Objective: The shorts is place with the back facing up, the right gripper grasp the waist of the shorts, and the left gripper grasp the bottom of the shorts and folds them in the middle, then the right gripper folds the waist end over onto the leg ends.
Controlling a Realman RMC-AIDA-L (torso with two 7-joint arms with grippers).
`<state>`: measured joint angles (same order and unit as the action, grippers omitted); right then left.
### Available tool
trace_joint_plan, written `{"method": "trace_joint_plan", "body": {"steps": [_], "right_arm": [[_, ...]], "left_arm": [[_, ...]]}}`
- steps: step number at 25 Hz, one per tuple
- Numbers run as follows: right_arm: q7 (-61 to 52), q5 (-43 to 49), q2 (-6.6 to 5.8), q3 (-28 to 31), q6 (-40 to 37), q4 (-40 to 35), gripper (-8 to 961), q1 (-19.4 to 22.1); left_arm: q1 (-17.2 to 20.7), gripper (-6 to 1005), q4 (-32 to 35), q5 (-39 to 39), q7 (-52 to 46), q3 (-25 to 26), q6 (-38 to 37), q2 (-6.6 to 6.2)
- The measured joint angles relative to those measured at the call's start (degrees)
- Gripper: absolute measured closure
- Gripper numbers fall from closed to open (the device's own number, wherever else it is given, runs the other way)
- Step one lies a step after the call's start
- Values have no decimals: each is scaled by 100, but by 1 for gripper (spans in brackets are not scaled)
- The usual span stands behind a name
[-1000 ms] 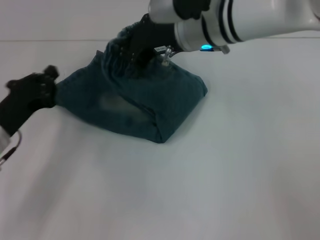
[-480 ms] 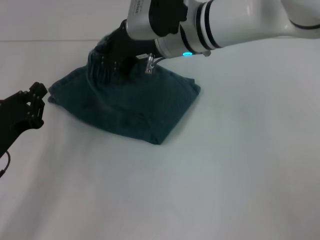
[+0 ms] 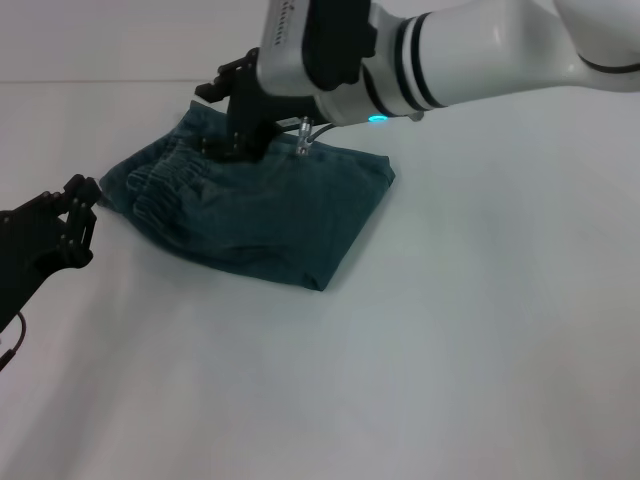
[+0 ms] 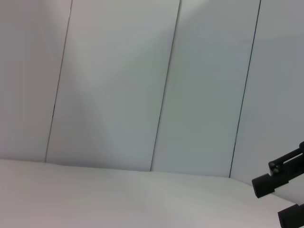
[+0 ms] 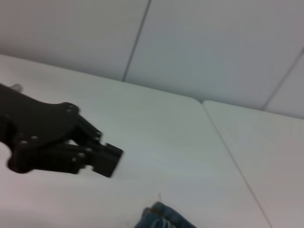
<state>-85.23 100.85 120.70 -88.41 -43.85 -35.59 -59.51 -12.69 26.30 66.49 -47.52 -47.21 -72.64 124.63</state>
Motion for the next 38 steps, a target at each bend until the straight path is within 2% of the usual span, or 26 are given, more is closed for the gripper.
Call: {"method": "trace_joint_plan", "body": {"steps": [1, 3, 4, 6, 13, 17, 22, 25, 27, 29, 31, 38], "right_arm": [[-15, -37, -13, 15, 12, -30, 581, 56], [-113, -152, -51, 104, 12, -398, 493, 483], [-113, -152, -51, 104, 12, -398, 450, 483], [-229, -183, -62, 196, -21, -904, 365, 960], [-472, -439, -81, 382, -606, -2203, 57, 2764], [3, -968, -95, 614, -1236, -2286, 29, 3556], [1144, -1728, -67, 658, -1639, -1979, 29, 4287], [1795, -2153, -76, 711, -1986, -1503, 29, 4476], [2210, -2340, -82, 818, -2174, -1095, 29, 4490], [2604, -2463, -82, 973, -2321, -655, 29, 4468], [2725, -2480, -81, 1018, -2363, -557, 29, 4454], [3207, -2512, -73, 1315, -2483, -149, 29, 4450]], "left_arm": [[1, 917, -1, 0, 13, 1, -12, 0], [3, 917, 1, 38, 23, 6, -67, -5], [3, 916, 9, 89, 29, 18, -112, -10], [-10, 916, 37, 262, 42, 51, -218, -24], [-75, 706, 257, 1015, -324, 297, -637, -73], [-128, 539, 817, 2074, -1244, 505, -806, -110], [-288, 422, 1080, 3095, -1789, 906, -1366, -223], [-393, 352, 1081, 3458, -1919, 1167, -1742, -299], [-537, 305, 1073, 4003, -1981, 1435, -2231, -390], [-611, 193, 1073, 4246, -2013, 1476, -2380, -429], [-672, 82, 1070, 4479, -2040, 1494, -2483, -461], [-668, 76, 1050, 4611, -2044, 1619, -2414, -443]]}}
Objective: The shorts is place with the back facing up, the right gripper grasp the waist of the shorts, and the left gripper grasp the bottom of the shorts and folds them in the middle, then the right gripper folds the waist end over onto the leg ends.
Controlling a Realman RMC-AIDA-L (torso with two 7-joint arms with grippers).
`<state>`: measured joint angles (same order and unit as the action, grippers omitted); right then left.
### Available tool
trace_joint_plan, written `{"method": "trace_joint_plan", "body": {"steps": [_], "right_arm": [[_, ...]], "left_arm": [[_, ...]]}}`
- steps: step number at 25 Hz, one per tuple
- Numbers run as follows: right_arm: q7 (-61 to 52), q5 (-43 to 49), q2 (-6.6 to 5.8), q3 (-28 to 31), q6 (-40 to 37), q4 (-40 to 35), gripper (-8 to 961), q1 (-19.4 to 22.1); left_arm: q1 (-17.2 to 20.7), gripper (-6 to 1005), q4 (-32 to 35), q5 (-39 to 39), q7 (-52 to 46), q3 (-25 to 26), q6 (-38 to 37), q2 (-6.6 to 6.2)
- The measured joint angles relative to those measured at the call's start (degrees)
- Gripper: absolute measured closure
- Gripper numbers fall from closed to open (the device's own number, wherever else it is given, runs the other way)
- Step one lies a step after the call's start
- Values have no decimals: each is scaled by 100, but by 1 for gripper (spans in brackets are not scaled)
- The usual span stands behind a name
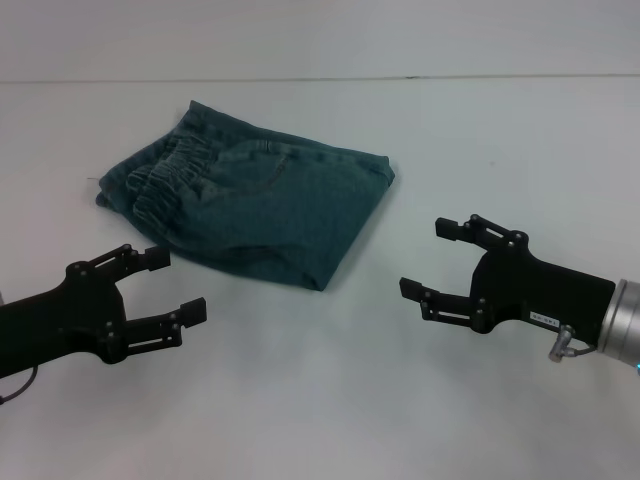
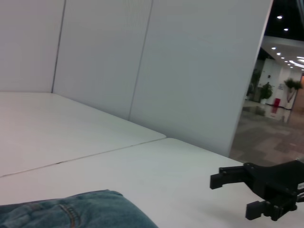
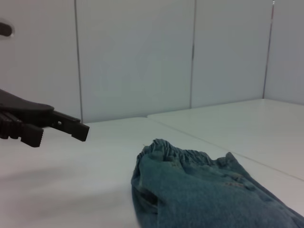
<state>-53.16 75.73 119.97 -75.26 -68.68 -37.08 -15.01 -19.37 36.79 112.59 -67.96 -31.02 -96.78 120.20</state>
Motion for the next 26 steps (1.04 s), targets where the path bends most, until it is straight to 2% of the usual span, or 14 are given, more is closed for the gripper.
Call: {"method": "trace_joint_plan", "body": {"steps": [7, 26], "right_arm": [[429, -144, -1, 314, -263, 325, 29, 32], [544, -146, -3, 474, -431, 452, 29, 60]], "left_arm": [[28, 76, -105, 16, 25, 21, 250, 62], [47, 76, -119, 26, 48, 27, 275, 117]]}}
